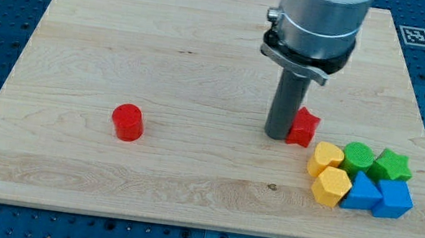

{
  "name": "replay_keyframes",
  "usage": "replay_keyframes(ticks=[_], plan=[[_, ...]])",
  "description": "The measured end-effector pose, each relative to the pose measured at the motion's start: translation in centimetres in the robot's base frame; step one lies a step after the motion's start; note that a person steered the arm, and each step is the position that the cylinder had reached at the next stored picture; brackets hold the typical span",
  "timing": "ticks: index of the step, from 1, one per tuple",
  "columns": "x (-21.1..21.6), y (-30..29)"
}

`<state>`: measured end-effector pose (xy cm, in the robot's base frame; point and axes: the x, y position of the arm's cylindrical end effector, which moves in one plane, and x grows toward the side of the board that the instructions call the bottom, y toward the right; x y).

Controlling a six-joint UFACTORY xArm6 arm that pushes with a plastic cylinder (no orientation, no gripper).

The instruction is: Place the red star towards the right side of the blue cube

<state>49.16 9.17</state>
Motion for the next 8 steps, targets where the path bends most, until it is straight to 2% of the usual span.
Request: replay_keyframes(ticks=[2,5,6,8], plan=[[-2.7,2.8],[-4.9,9.9],[-4.9,11.1],[-4.2,9.4]])
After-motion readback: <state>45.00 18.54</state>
